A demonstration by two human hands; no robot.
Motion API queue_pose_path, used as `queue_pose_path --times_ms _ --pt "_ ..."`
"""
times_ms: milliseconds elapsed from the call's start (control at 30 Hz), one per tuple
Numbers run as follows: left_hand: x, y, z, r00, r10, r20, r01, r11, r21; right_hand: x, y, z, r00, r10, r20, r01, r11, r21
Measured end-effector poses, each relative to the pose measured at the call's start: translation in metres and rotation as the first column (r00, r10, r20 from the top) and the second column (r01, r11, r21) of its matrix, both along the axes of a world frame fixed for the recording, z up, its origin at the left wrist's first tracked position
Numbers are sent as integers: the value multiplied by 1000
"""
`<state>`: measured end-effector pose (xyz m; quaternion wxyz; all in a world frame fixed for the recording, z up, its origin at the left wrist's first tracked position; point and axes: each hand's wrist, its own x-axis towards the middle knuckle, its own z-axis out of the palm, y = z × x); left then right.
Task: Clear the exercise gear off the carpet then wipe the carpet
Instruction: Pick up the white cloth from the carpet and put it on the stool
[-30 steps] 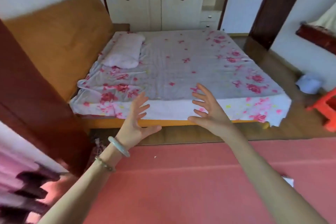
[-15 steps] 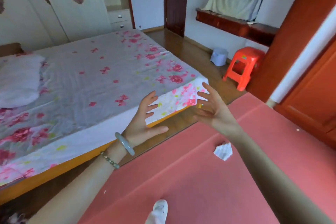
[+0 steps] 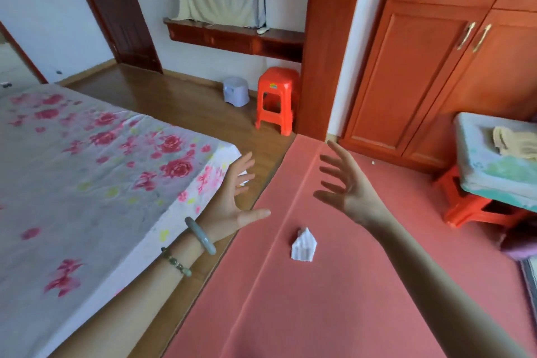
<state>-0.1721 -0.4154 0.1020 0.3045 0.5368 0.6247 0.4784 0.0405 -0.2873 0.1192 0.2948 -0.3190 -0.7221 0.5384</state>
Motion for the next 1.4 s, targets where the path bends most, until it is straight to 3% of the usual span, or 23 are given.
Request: queue_pose_path --times_ms 333,833,1033,1400 --pt "-12 153 -58 982 -181 50 185 976 -110 18 115 -49 972 -222 80 228 971 -72" --pt "-30 371 -195 994 -77 81 102 923 -372 1 324 -199 943 -248 223 309 904 -297" --pt "-47 420 -344 999 -22 29 34 851 -525 -24 356 -345 902 -310 299 403 854 -330" --pt "-34 418 -696 954 -287 -84 169 749 -640 -34 325 -700 816 -293 498 507 777 -373"
